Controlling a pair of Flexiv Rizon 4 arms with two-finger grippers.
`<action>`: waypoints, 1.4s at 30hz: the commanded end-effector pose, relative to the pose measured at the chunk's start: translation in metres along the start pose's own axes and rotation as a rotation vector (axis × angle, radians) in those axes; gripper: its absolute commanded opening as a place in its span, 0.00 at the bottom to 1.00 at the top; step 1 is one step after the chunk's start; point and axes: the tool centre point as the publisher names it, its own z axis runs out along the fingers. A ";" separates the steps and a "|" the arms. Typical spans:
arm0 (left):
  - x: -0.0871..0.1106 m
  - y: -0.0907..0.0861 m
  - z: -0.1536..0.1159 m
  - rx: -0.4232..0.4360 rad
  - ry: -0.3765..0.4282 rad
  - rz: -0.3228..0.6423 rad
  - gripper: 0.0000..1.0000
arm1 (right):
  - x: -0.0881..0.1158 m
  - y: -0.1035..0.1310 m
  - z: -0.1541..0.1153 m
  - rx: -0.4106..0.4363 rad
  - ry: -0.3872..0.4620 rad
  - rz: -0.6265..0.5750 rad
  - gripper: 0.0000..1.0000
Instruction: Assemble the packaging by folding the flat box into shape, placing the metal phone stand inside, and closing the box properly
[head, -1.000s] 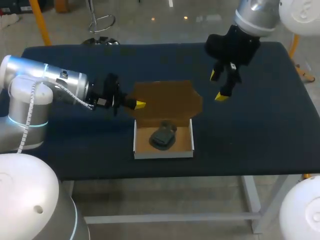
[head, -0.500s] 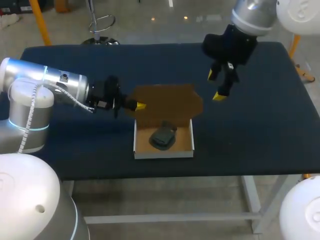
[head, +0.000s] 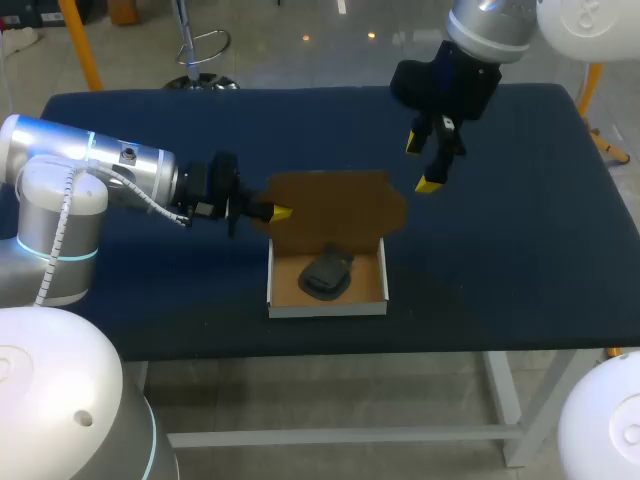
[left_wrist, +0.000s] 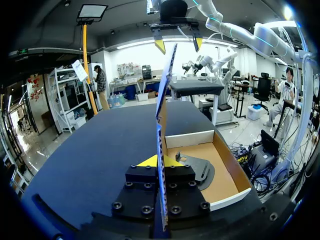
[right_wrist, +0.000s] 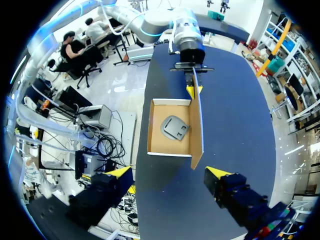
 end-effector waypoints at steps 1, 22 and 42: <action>0.000 0.001 0.000 0.001 0.000 0.000 0.00 | -0.013 0.015 -0.003 0.051 0.013 0.003 1.00; 0.000 0.001 0.000 0.001 0.000 0.000 0.00 | -0.073 0.067 0.020 0.171 0.009 -0.022 0.66; 0.000 0.001 0.000 0.001 0.000 0.000 0.00 | -0.101 0.091 0.053 0.239 0.020 -0.038 0.52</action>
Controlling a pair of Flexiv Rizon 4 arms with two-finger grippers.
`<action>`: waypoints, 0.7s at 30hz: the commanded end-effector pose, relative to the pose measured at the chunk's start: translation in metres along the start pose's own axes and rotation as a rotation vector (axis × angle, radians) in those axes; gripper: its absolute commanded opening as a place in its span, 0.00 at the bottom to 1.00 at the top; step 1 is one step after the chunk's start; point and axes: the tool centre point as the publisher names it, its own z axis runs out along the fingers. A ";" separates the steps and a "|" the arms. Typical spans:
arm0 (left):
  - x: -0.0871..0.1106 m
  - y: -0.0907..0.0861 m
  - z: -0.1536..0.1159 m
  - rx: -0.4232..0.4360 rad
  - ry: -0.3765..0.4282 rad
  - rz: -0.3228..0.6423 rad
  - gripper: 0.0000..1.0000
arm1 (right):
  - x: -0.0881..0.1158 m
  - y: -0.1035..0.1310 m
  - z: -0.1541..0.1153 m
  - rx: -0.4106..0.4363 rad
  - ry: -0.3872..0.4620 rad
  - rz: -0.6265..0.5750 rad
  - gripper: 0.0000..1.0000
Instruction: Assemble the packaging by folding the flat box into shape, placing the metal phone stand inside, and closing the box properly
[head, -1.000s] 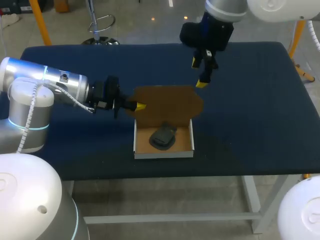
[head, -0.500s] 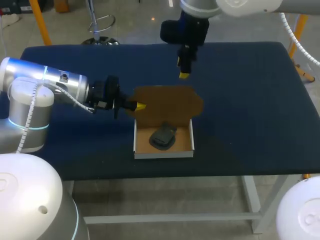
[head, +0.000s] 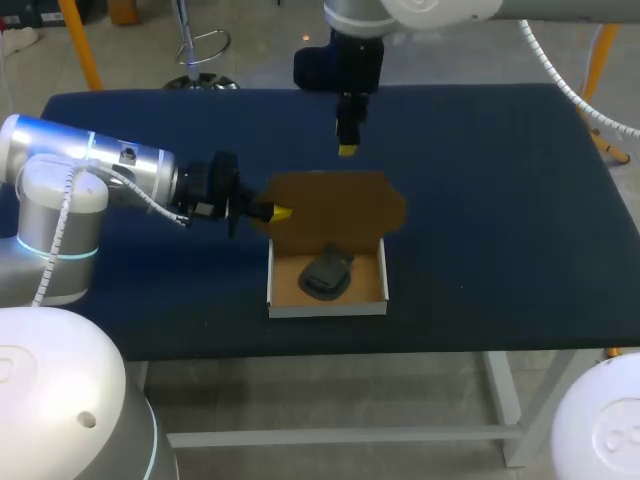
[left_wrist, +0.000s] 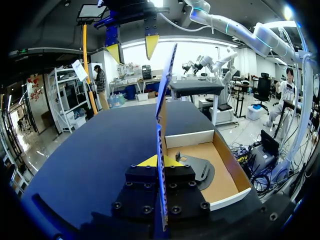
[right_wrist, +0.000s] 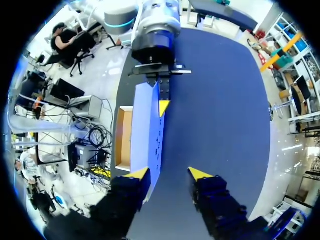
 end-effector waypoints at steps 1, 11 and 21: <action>0.000 0.001 0.000 0.000 0.000 0.001 0.00 | -0.004 0.007 0.004 0.046 0.021 -0.007 0.51; 0.000 0.001 0.000 0.000 0.000 0.001 0.00 | 0.007 0.012 0.015 0.045 0.032 -0.029 0.49; 0.000 0.001 0.000 0.000 0.000 0.001 0.00 | 0.026 0.013 0.020 0.033 0.031 -0.046 0.49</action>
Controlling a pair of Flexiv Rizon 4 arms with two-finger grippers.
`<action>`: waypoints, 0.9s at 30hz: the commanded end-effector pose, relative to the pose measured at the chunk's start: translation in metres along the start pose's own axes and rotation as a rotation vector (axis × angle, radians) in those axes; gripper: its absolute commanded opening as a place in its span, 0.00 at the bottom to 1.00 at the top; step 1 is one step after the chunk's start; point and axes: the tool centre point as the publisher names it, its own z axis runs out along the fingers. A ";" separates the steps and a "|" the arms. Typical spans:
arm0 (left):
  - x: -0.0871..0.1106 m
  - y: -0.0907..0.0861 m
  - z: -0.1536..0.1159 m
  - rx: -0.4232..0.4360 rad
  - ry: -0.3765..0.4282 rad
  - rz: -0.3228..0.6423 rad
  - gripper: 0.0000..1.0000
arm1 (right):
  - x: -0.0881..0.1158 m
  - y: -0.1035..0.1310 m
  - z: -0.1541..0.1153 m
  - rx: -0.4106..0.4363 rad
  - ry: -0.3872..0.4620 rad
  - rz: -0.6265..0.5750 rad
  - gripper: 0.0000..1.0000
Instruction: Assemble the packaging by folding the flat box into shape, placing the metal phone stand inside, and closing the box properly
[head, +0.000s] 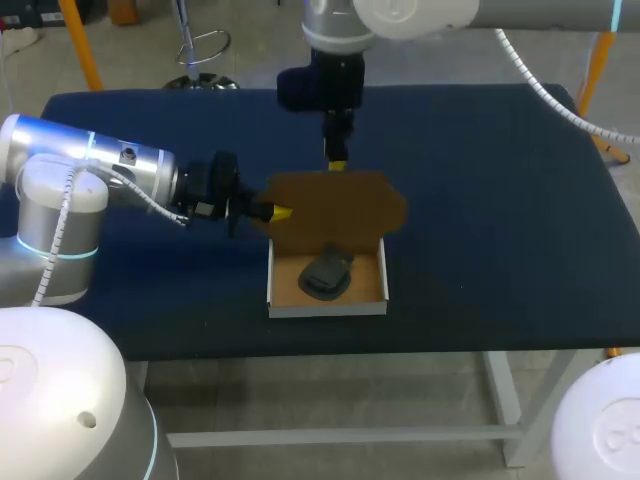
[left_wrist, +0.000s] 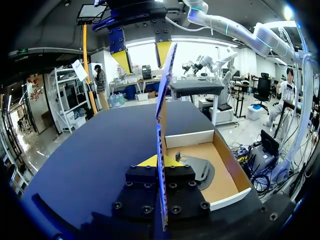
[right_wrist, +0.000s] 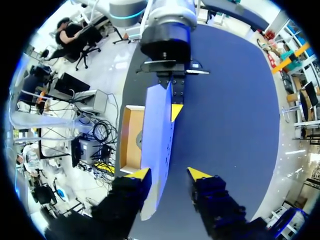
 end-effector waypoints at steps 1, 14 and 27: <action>0.000 0.001 0.000 0.000 -0.001 0.001 0.00 | 0.010 -0.002 0.002 -0.007 -0.013 -0.002 0.49; 0.000 0.001 0.000 0.000 -0.001 0.001 0.00 | 0.023 -0.001 0.011 0.007 -0.006 -0.004 0.50; 0.000 0.001 0.000 0.000 -0.001 0.001 0.00 | 0.027 0.004 0.023 0.015 0.003 -0.004 0.56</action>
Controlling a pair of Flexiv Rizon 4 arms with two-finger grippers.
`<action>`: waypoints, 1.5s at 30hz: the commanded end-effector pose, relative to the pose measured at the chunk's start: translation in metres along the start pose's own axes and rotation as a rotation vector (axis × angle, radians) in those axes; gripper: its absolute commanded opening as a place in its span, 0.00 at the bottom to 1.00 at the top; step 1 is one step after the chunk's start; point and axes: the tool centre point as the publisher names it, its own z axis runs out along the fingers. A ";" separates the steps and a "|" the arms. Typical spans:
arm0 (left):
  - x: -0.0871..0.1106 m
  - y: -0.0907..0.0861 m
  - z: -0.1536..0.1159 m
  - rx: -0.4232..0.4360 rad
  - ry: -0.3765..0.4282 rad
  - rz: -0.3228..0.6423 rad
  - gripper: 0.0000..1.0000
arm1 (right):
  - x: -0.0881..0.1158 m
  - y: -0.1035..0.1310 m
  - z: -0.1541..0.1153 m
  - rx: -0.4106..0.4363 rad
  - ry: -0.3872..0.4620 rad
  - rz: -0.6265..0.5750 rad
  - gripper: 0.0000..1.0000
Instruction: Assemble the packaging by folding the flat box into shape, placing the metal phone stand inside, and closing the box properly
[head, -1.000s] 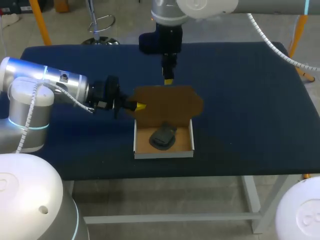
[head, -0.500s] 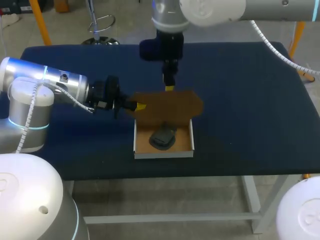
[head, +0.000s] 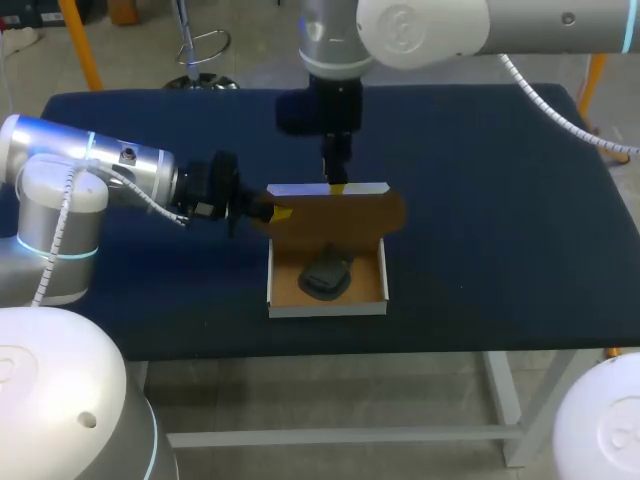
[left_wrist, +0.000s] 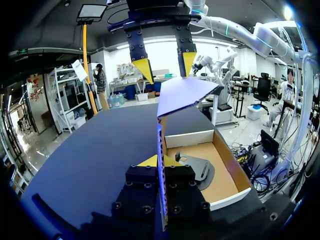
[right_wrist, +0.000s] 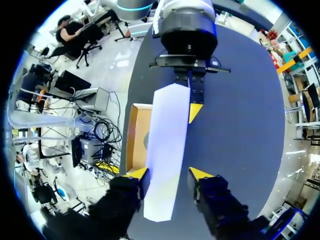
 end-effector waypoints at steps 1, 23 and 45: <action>0.000 0.000 0.000 0.000 -0.001 0.001 0.00 | 0.000 0.001 0.004 -0.001 0.000 0.002 0.56; 0.000 0.000 0.000 0.000 -0.001 0.001 0.00 | -0.009 0.006 0.019 0.005 0.037 0.001 0.62; 0.000 0.000 0.000 0.000 -0.001 0.001 0.00 | -0.021 0.011 0.032 0.034 0.106 0.012 0.47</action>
